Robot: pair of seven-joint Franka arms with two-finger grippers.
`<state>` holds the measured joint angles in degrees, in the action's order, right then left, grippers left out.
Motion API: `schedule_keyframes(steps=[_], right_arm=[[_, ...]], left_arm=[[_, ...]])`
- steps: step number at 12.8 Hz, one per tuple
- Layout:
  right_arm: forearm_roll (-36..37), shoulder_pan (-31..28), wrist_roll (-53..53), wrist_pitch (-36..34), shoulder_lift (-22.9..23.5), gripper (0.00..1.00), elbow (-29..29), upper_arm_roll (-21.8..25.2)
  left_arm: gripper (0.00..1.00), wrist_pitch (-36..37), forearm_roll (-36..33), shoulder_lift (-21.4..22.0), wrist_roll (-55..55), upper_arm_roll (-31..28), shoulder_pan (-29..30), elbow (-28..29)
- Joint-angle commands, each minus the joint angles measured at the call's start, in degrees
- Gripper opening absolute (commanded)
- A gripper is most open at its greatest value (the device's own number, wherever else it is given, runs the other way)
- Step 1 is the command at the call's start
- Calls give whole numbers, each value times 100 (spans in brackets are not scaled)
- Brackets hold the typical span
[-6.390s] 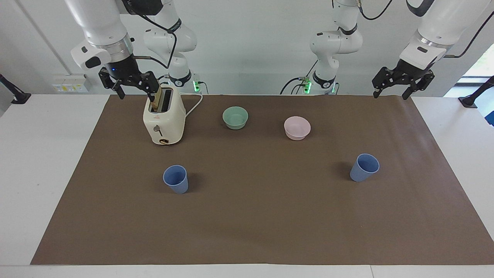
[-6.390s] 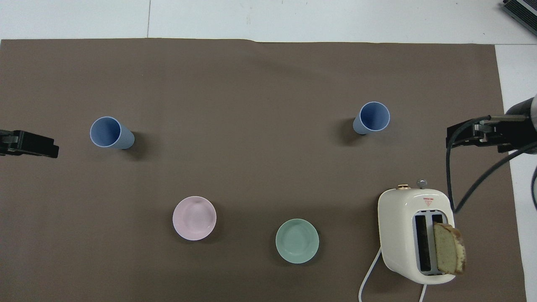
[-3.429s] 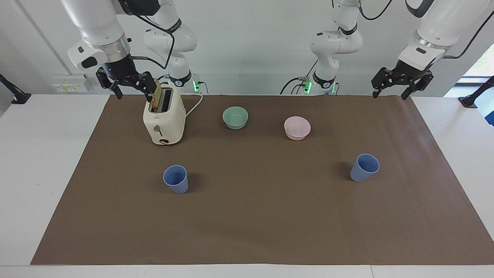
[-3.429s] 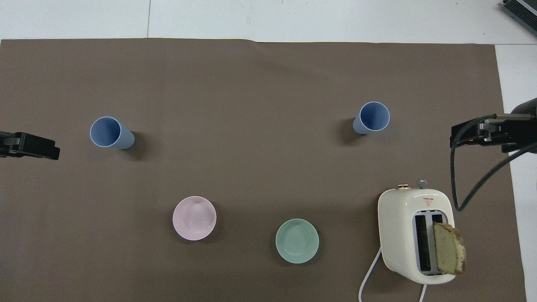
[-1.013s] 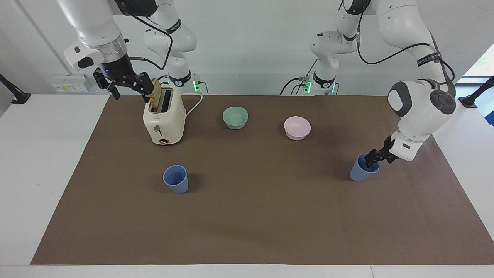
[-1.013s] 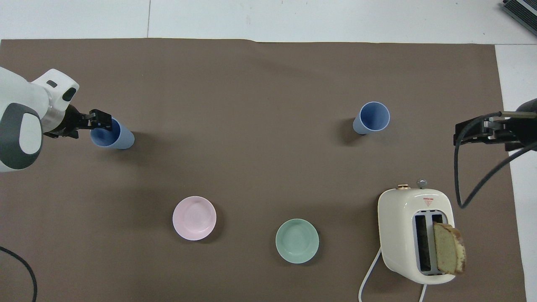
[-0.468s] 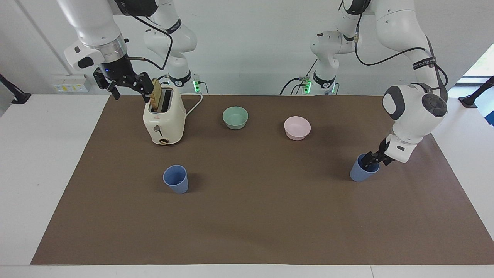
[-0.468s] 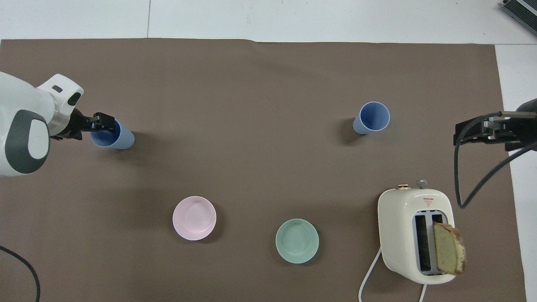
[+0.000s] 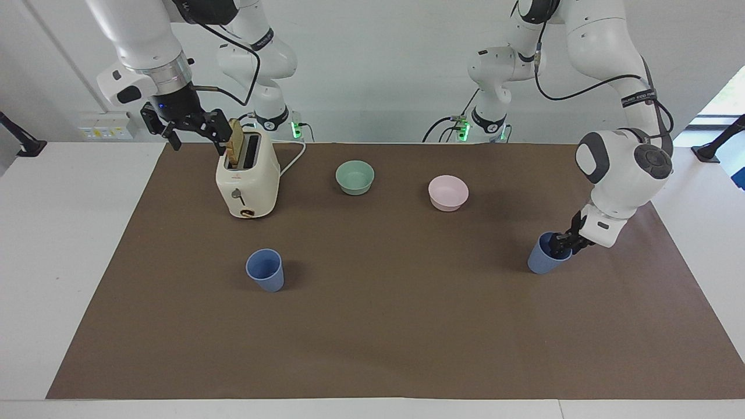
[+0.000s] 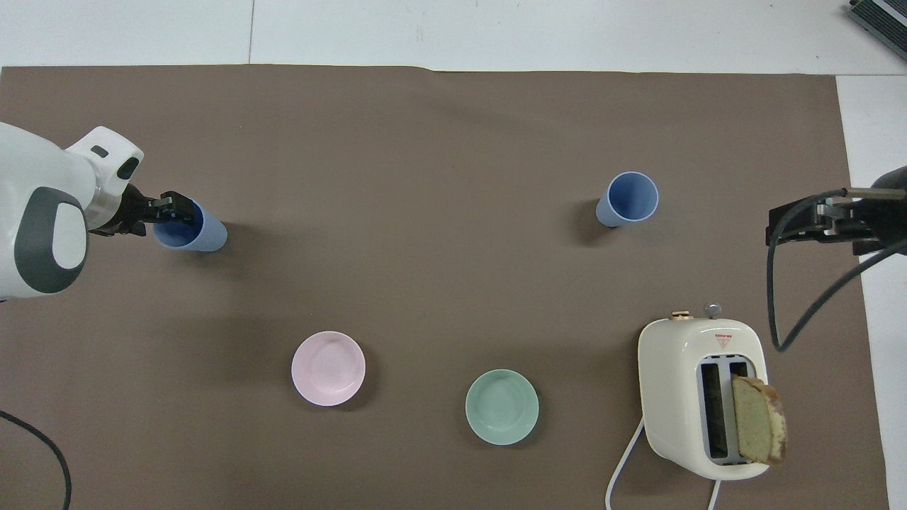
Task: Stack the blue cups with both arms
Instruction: 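Close the left gripper on the cup rim and lift it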
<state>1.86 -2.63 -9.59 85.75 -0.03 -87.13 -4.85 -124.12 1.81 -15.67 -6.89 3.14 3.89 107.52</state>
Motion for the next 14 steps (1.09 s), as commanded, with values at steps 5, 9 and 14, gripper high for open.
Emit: schedule_keyframes(steps=[5,9,14], right_arm=[[34,-89,133,73,38,100,21,-60],[34,-89,133,82,38,100,29,-60],[60,-80,133,161,56,100,56,-60]], left_arm=[[0,870,74,-226,-111,-33,-73,-1161],[0,1442,162,-130,-776,-15,-309,-1743],[0,1496,153,-42,-2560,64,-1354,-1919]])
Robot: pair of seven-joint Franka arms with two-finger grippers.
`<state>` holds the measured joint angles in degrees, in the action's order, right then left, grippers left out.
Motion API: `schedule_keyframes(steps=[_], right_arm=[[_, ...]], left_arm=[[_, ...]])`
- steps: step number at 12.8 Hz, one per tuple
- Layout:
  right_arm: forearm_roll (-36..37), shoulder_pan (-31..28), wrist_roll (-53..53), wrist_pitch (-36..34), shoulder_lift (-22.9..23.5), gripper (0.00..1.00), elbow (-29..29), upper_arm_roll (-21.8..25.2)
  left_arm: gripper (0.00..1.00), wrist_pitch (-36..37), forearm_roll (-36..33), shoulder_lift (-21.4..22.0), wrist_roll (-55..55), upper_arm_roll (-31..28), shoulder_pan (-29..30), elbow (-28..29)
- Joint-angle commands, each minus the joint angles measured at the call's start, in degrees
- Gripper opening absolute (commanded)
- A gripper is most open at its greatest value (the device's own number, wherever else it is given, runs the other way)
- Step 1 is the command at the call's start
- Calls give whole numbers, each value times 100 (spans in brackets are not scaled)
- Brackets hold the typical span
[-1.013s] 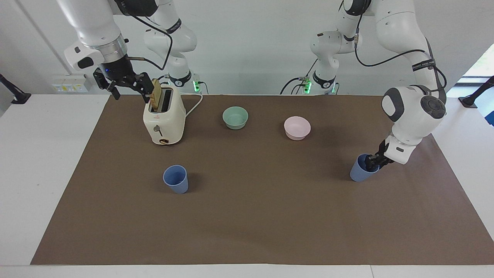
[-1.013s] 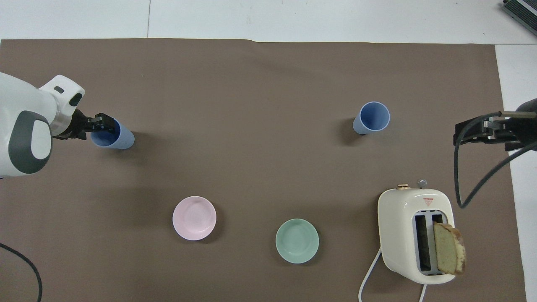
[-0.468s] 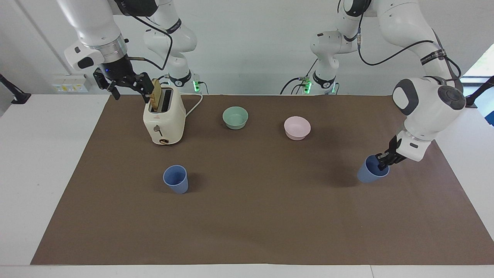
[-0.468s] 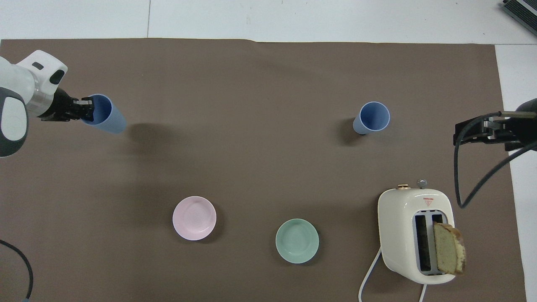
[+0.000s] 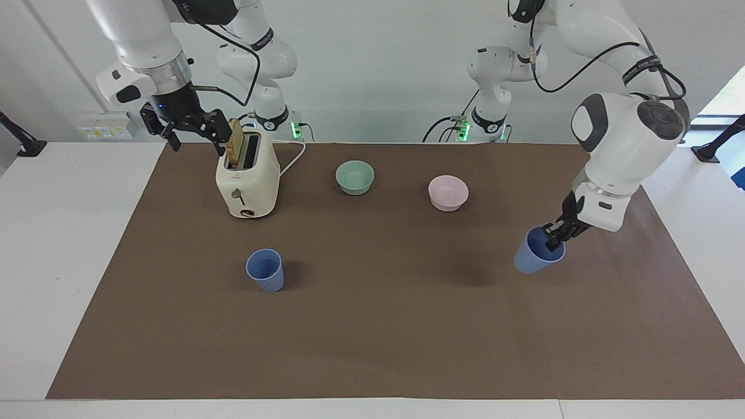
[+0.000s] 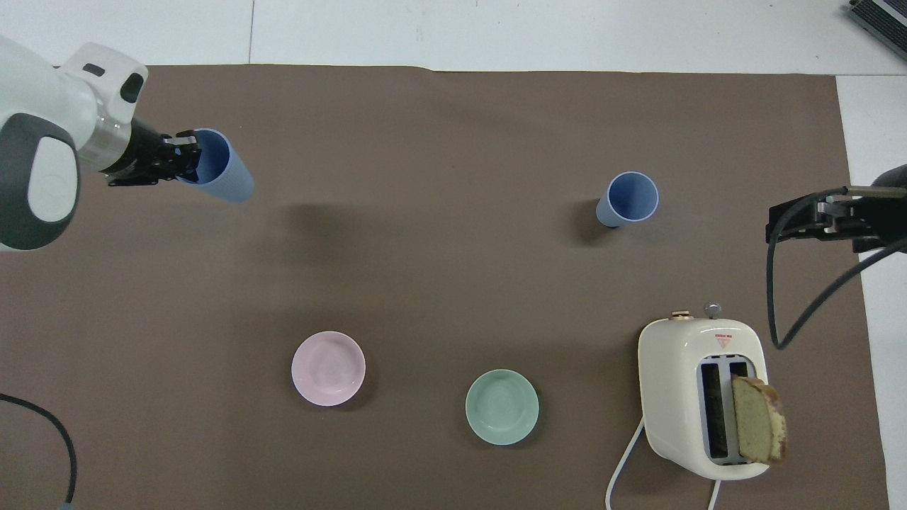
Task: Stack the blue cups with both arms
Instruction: 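Carry the cup to the table center while the right gripper reaches forward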
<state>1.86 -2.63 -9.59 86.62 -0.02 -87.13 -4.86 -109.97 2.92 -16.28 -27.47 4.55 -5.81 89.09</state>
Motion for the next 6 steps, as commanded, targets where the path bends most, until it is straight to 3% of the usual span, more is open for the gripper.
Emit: schedule_keyframes(steps=[1,3,6], right_arm=[[103,-89,133,74,72,100,73,-59],[130,-98,142,74,143,100,108,-68],[121,-89,151,241,230,100,126,-68]], left_arm=[[0,63,51,28,-714,-77,-621,-67],[0,-24,51,29,-1162,-68,-1060,-6],[0,-778,51,-51,-1849,-68,-1755,432]])
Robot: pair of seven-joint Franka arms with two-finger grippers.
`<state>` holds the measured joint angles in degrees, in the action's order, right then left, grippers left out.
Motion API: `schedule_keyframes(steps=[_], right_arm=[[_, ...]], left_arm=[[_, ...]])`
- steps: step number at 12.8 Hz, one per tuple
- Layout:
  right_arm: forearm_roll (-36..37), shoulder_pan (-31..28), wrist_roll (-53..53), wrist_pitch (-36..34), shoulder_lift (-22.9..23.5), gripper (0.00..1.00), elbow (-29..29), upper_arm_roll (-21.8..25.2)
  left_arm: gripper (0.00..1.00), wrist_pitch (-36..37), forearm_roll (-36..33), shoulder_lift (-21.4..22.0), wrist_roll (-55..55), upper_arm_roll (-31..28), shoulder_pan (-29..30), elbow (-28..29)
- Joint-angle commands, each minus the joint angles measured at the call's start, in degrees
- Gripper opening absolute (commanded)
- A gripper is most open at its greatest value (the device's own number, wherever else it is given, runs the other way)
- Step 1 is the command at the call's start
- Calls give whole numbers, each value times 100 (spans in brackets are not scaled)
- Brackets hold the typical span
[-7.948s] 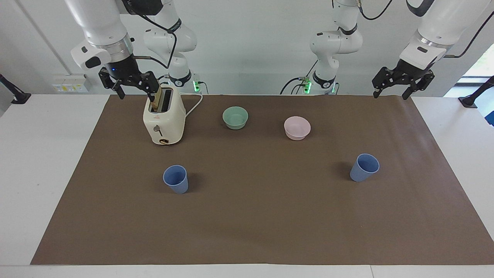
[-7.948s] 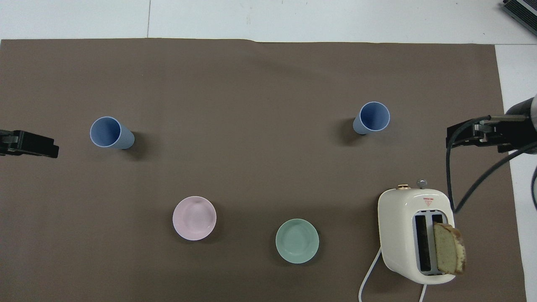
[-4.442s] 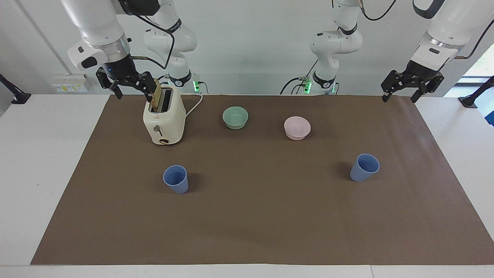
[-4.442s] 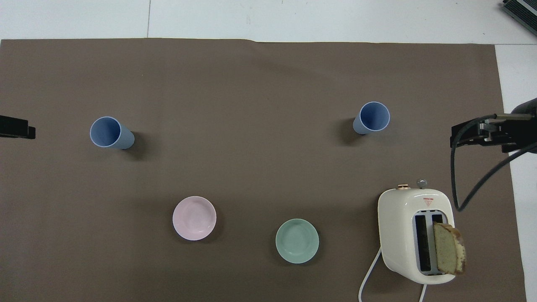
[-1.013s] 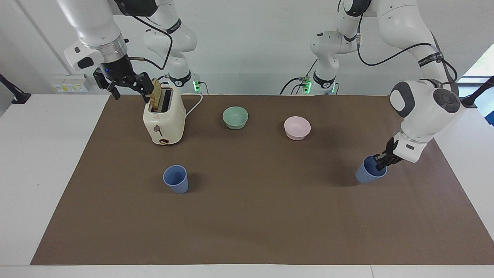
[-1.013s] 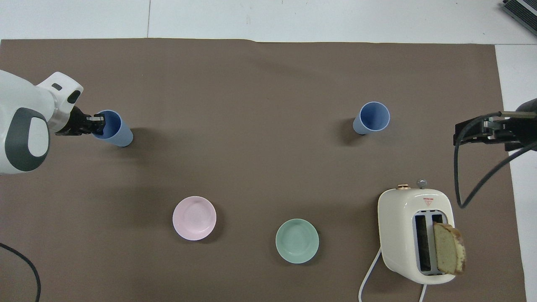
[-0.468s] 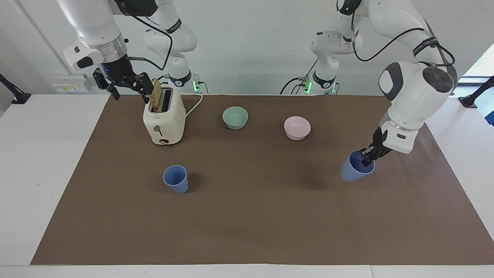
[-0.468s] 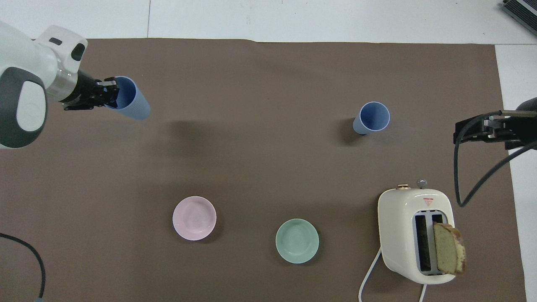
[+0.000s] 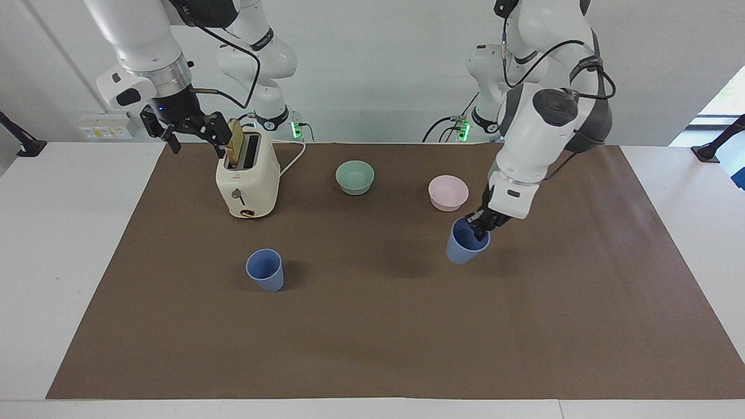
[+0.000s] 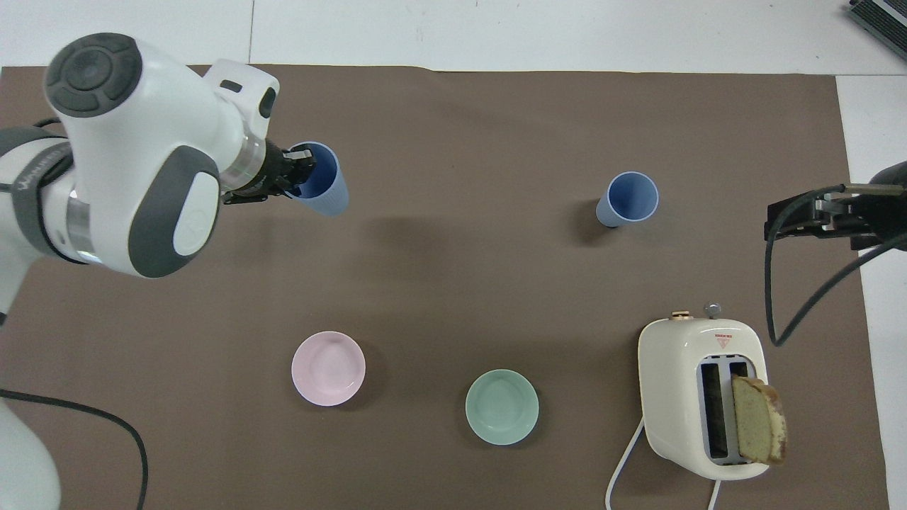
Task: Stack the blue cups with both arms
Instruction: 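Carry the cup to the table center while the right gripper reaches forward, then release the cup with the left gripper while the right gripper grasps the other cup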
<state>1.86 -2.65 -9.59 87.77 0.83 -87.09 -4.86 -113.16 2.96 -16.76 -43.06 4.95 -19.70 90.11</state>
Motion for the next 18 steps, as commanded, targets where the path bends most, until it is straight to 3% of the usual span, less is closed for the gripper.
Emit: schedule_keyframes(steps=[1,4,7,13,14,15,16,18], right_arm=[[104,-86,151,231,223,100,130,-77],[121,-51,151,408,662,100,436,-95],[165,-25,151,653,1172,100,763,-121],[192,45,133,1391,2121,100,1071,-130],[270,115,133,1601,2192,100,1027,-130],[288,124,133,1786,2289,100,975,-130],[262,133,124,2005,2333,100,887,-130],[271,203,98,2384,2334,100,449,-130]], left_arm=[[0,-731,47,-11,-317,-108,-550,584],[0,-1348,20,-46,-309,-117,-754,1096],[0,-1533,-24,-275,-300,-117,-965,1175],[0,-1911,-67,-302,-256,-117,-1018,1483],[19,-1920,-59,-302,-256,-117,-1009,1466],[90,-1894,-59,-302,-247,-117,-992,1440],[100,-1833,-67,-302,-247,-134,-1000,1413],[100,-1676,-312,-188,-186,-152,-939,1317]])
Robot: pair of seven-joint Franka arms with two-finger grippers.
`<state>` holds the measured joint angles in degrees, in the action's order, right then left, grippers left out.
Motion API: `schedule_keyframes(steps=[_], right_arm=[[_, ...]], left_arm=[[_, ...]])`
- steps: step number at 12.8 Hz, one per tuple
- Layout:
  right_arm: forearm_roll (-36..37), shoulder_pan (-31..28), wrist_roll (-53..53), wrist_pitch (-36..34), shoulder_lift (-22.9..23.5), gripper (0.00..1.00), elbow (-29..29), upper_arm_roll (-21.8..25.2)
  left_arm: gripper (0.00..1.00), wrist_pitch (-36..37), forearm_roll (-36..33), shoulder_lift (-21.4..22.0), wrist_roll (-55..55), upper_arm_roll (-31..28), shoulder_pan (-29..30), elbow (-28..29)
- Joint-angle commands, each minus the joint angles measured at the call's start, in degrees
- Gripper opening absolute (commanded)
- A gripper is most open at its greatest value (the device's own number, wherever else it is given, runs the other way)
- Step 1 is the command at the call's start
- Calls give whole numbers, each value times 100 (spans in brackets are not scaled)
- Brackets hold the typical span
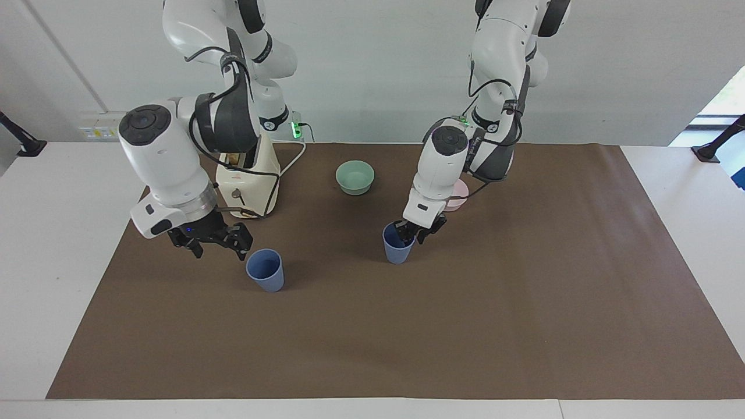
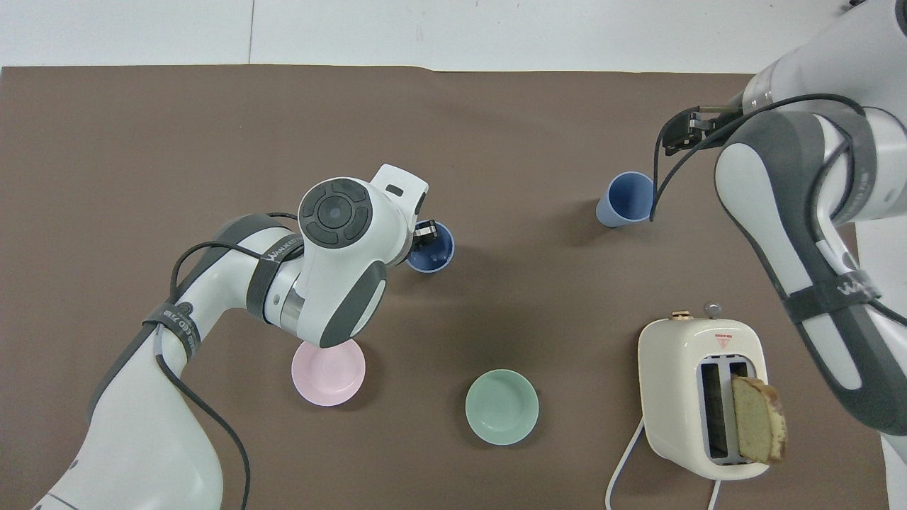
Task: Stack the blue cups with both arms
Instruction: 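Release the cup with the left gripper while the right gripper grasps the other cup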
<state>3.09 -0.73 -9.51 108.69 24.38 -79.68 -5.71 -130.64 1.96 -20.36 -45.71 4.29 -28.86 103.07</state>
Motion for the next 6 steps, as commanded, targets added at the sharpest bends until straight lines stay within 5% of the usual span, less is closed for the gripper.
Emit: schedule_keyframes(steps=[1,6], right_arm=[[148,20,90,423,-21,100,-451,-44],[148,20,72,548,102,100,-602,-44]], left_arm=[[100,422,-370,243,97,-121,-23,-163],[100,1144,-425,655,929,-122,538,-525]])
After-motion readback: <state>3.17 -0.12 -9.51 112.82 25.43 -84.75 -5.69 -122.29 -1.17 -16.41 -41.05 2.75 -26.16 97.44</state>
